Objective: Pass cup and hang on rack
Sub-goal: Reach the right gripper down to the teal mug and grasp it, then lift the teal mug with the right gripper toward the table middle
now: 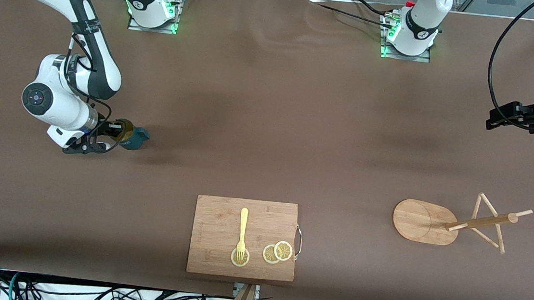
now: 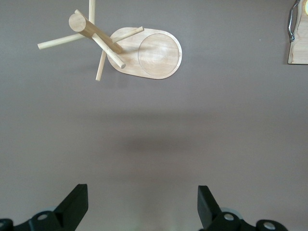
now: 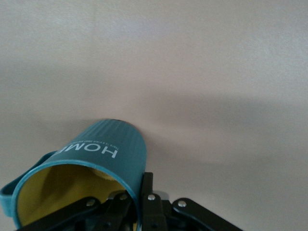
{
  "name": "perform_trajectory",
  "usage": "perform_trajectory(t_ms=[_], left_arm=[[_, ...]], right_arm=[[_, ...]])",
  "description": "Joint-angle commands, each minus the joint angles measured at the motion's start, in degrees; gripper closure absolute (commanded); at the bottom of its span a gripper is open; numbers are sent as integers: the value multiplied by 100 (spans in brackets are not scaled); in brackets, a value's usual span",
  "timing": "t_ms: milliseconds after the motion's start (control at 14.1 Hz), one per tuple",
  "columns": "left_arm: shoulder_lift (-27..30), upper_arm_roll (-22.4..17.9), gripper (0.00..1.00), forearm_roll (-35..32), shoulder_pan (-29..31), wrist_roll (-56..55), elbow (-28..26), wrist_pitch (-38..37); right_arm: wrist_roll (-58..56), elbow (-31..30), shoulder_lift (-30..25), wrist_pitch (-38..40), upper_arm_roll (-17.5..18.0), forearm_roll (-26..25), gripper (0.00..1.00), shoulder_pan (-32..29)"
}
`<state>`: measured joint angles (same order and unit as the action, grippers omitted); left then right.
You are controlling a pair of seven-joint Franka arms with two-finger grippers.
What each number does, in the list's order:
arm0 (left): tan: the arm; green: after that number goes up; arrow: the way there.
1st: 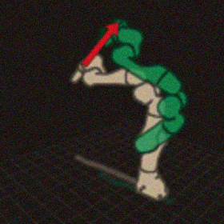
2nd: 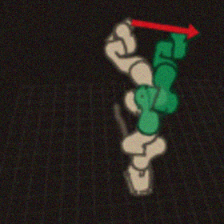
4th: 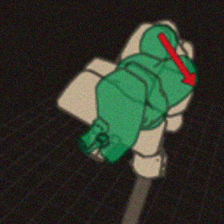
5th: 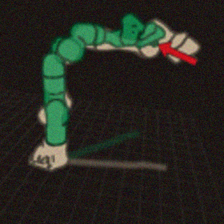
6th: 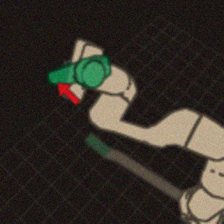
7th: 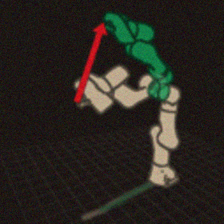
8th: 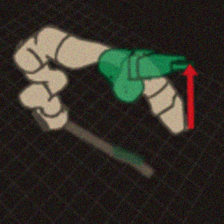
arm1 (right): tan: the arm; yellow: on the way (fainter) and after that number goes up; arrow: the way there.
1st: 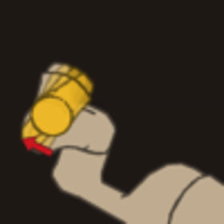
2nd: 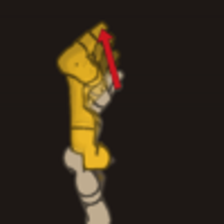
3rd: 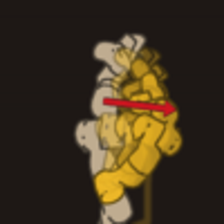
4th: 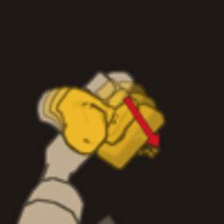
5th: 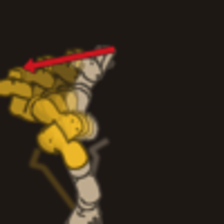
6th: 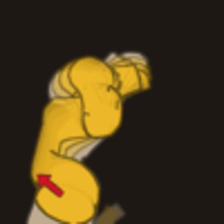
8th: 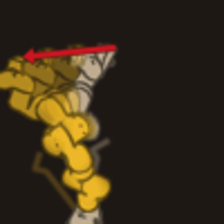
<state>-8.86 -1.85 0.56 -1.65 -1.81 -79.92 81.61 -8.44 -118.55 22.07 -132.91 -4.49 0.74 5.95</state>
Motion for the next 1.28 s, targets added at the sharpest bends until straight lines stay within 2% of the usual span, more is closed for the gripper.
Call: perform_trajectory(t_ms=[0,213,426,497,710,852,1065,1207], left_arm=[[-89,-17,0,103,15,14,187,-67],[-89,-17,0,111,7,6,187,-67],[-89,-17,0,111,7,14,187,-58],[-89,-17,0,103,15,23,187,-58],[-124,-35,0,103,24,23,205,-58],[-133,-35,0,94,50,14,196,-58],[-142,-35,0,103,77,14,196,-58],[-142,-35,0,103,86,14,196,-58]], right_arm=[[79,550,-18,693,9,22,100,108],[375,1463,8,1835,9,83,100,406],[1481,1974,96,2540,18,136,100,994],[1920,2115,114,2760,35,354,100,1170],[3413,2913,411,3418,53,1670,100,1803],[4408,3581,728,3719,79,2636,100,1988],[5717,4075,1044,3528,237,4070,100,2235],[6474,4330,1221,3098,343,4774,100,2454]])
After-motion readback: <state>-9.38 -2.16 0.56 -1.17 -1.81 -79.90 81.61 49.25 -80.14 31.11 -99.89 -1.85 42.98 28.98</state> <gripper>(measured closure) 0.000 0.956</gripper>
